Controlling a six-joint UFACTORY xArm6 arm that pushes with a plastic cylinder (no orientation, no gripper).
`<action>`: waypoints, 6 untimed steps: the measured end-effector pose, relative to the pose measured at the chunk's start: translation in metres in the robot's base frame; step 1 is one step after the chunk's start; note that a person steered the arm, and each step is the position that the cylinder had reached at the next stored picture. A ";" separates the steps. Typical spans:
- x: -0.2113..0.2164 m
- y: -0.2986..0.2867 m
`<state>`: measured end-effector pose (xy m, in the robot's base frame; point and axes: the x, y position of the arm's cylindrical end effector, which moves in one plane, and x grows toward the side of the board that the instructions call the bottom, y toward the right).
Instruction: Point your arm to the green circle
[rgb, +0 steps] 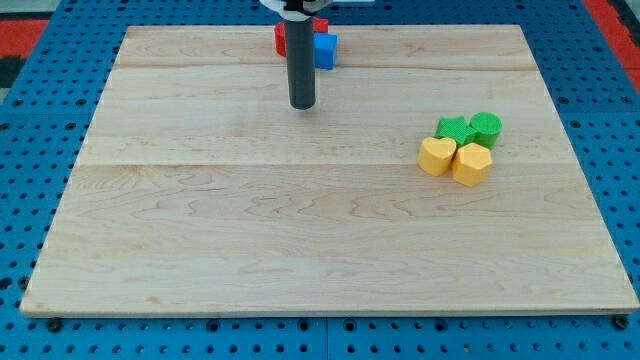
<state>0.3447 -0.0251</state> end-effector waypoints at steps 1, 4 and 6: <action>0.000 0.000; -0.001 0.018; -0.004 0.205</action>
